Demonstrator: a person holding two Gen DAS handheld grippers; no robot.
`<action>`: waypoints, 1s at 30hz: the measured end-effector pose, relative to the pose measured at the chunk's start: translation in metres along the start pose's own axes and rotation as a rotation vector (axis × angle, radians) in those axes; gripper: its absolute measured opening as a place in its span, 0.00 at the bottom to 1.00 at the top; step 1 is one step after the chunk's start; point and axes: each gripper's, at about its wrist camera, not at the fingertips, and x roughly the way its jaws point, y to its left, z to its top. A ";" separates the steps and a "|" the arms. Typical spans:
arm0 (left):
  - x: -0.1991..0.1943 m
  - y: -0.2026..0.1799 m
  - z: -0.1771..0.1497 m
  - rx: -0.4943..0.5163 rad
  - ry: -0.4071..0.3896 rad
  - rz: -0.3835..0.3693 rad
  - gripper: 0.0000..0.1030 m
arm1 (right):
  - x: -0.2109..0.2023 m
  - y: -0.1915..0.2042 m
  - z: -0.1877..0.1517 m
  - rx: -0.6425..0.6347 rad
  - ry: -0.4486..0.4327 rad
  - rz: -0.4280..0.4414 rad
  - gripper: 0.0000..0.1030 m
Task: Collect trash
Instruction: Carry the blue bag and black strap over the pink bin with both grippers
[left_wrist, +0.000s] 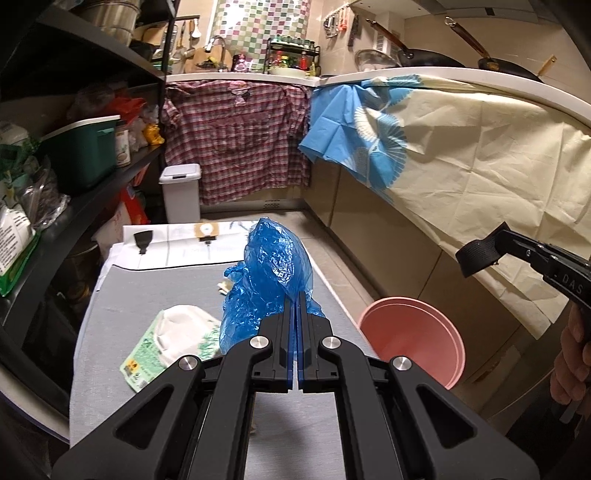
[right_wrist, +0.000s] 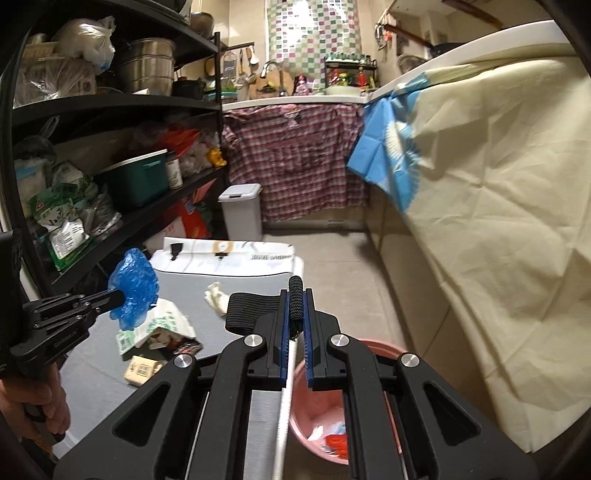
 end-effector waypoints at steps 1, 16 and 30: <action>0.000 -0.003 0.000 0.002 0.000 -0.005 0.01 | -0.002 -0.003 0.000 -0.002 -0.004 -0.009 0.07; 0.029 -0.070 -0.001 0.062 0.031 -0.099 0.01 | 0.006 -0.065 -0.026 0.092 0.013 -0.135 0.07; 0.072 -0.115 -0.012 0.105 0.080 -0.165 0.01 | 0.021 -0.090 -0.036 0.123 0.038 -0.191 0.07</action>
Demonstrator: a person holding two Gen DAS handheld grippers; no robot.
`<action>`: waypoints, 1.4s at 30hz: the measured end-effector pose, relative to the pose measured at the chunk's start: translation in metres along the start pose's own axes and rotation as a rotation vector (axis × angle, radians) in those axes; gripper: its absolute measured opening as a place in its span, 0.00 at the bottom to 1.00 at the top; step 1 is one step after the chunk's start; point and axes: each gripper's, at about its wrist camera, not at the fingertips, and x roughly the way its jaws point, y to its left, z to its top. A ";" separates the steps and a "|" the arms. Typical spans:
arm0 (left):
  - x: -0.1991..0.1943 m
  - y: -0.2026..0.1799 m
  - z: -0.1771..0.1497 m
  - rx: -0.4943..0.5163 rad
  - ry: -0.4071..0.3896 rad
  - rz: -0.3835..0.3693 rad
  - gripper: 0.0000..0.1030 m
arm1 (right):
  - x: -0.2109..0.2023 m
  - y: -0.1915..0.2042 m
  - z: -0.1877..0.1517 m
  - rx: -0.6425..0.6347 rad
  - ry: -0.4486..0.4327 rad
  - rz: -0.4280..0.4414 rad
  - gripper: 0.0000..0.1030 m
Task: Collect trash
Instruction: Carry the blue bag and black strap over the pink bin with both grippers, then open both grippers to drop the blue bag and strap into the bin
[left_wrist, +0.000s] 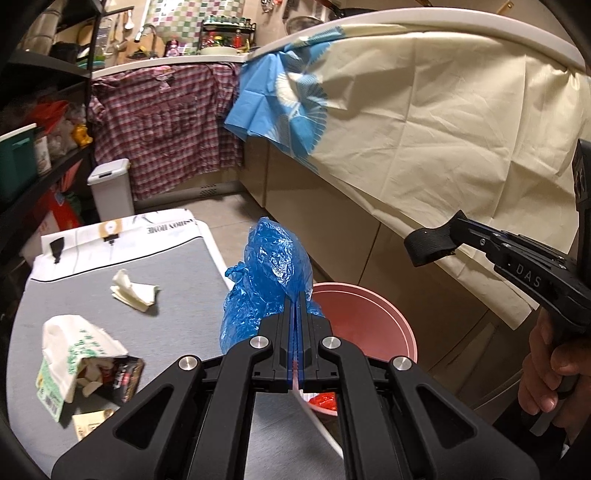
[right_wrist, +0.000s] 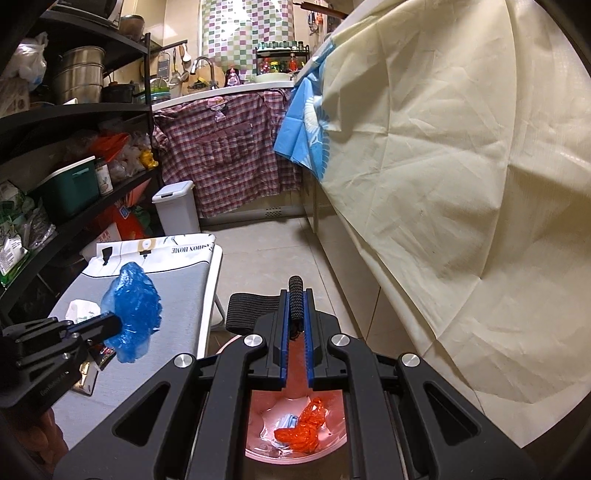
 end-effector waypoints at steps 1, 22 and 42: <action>0.003 -0.002 0.000 0.002 0.004 -0.005 0.01 | 0.002 -0.002 -0.001 0.003 0.006 -0.003 0.07; 0.059 -0.026 -0.005 0.025 0.078 -0.043 0.01 | 0.044 -0.009 -0.001 0.012 0.088 -0.028 0.07; 0.074 -0.026 -0.005 0.011 0.120 -0.050 0.36 | 0.055 -0.013 -0.006 0.018 0.119 -0.056 0.61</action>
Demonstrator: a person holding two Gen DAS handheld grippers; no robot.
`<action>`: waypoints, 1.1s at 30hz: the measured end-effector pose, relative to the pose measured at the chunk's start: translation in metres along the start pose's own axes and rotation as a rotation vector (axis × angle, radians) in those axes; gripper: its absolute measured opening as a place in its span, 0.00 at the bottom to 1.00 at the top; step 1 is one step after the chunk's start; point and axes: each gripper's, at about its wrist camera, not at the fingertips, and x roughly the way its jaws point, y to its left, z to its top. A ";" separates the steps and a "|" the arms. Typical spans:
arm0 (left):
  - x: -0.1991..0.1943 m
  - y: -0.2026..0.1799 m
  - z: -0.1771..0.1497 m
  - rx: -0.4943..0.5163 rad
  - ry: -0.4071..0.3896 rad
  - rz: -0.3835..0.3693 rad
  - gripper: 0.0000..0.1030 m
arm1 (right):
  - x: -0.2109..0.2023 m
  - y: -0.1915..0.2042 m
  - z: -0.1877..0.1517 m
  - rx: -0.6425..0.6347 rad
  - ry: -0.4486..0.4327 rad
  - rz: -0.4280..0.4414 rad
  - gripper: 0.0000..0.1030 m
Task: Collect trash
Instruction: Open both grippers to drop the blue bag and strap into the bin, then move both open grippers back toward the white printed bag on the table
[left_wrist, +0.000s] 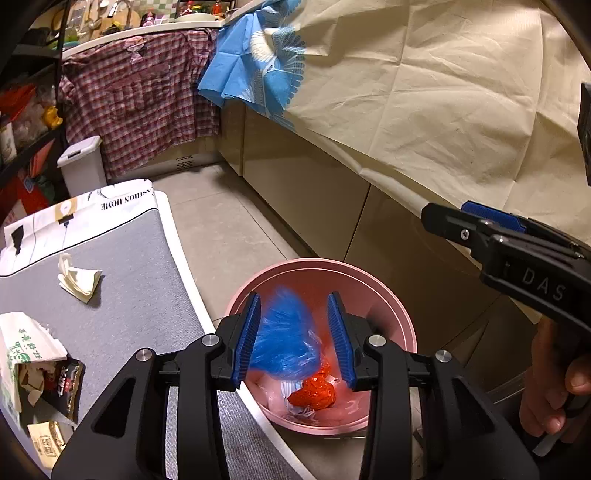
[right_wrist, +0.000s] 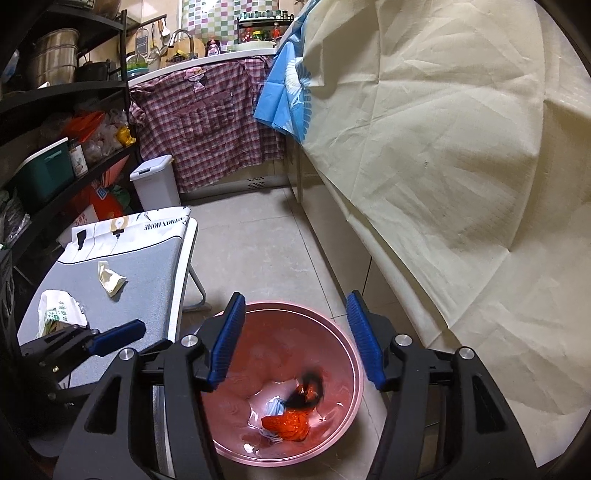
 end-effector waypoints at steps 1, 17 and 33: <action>-0.002 0.001 0.000 -0.003 -0.005 0.004 0.36 | 0.000 0.000 0.000 0.000 0.000 -0.003 0.61; -0.045 0.023 0.002 -0.019 -0.084 0.022 0.36 | -0.021 0.010 0.002 -0.025 -0.076 0.009 0.62; -0.124 0.105 -0.020 -0.093 -0.159 0.139 0.36 | -0.052 0.064 -0.004 -0.109 -0.125 0.106 0.55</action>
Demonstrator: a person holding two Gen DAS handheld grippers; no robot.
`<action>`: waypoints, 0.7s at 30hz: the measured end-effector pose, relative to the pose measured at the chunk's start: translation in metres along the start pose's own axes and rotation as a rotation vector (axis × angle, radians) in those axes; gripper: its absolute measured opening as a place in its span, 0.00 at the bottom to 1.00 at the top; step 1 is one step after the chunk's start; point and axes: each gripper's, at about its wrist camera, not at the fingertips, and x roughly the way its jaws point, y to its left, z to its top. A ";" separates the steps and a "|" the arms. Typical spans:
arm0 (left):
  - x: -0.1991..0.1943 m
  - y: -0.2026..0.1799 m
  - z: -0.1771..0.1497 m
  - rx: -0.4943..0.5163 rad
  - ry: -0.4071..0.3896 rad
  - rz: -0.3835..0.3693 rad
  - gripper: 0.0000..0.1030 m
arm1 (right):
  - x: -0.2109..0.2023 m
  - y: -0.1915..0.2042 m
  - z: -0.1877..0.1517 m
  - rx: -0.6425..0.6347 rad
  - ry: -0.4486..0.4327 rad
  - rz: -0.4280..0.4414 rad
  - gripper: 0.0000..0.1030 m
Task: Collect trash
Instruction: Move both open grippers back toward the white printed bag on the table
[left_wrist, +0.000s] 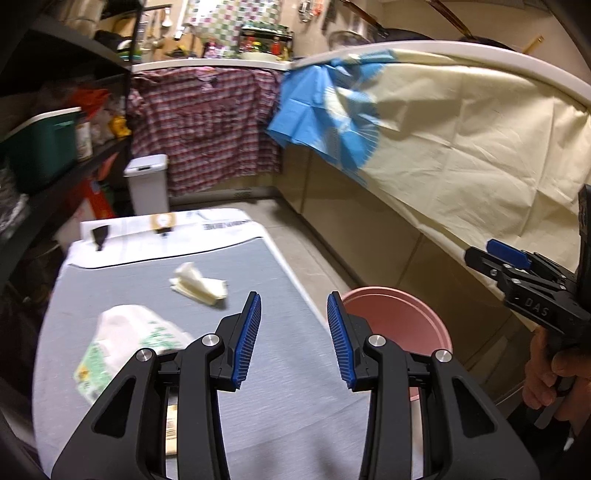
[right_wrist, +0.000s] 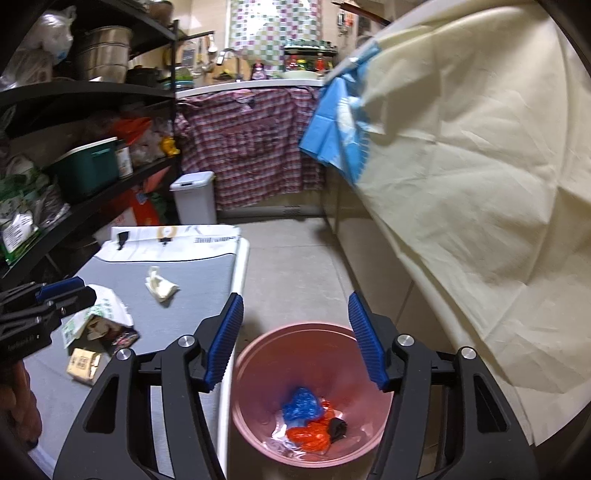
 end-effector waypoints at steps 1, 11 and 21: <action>-0.005 0.009 -0.001 -0.008 -0.004 0.015 0.36 | -0.001 0.005 0.000 -0.003 -0.002 0.013 0.53; -0.031 0.083 -0.009 -0.097 -0.020 0.139 0.34 | 0.005 0.042 0.005 0.007 0.012 0.140 0.26; -0.012 0.121 -0.030 -0.136 0.040 0.197 0.34 | 0.029 0.081 0.008 -0.036 0.034 0.225 0.24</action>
